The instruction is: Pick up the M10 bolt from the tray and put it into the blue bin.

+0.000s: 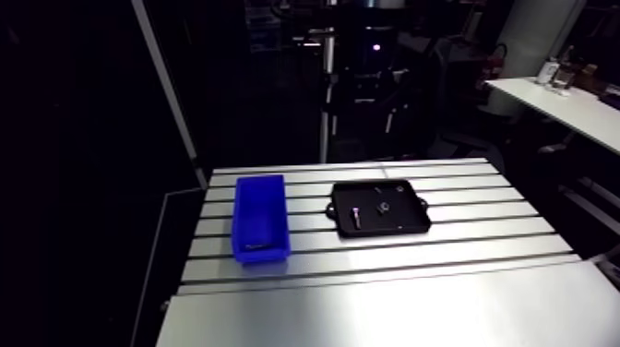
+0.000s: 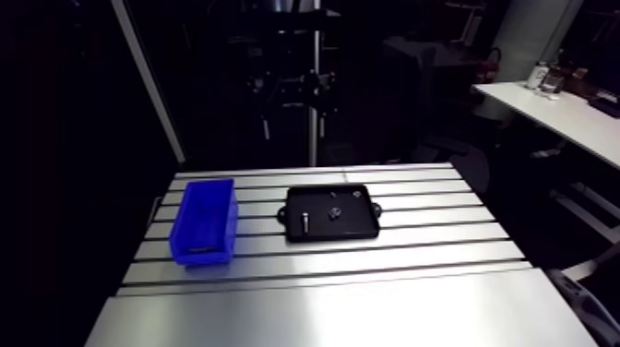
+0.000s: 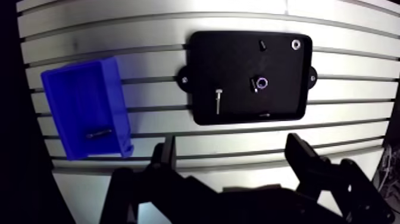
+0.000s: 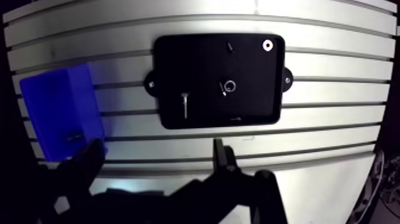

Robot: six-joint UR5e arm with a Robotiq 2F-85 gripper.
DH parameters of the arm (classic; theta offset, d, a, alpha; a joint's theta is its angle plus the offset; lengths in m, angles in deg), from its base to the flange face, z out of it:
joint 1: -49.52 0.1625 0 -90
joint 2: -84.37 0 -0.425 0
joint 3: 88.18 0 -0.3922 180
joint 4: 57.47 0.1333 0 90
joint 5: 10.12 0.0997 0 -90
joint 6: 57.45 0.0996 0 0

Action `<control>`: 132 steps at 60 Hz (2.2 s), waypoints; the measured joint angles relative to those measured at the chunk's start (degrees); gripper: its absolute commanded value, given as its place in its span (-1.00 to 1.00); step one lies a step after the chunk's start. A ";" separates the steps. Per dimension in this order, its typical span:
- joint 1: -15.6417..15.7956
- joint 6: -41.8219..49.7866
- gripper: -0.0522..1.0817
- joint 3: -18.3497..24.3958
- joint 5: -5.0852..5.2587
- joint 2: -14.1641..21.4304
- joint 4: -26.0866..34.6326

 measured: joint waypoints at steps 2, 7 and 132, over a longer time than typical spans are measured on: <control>-0.17 -0.12 -0.90 -0.38 0.13 -0.23 -0.39; -0.55 -0.41 -0.90 -1.39 0.37 -0.79 -1.57; -2.91 -1.16 -0.03 -12.63 0.56 -10.06 -14.47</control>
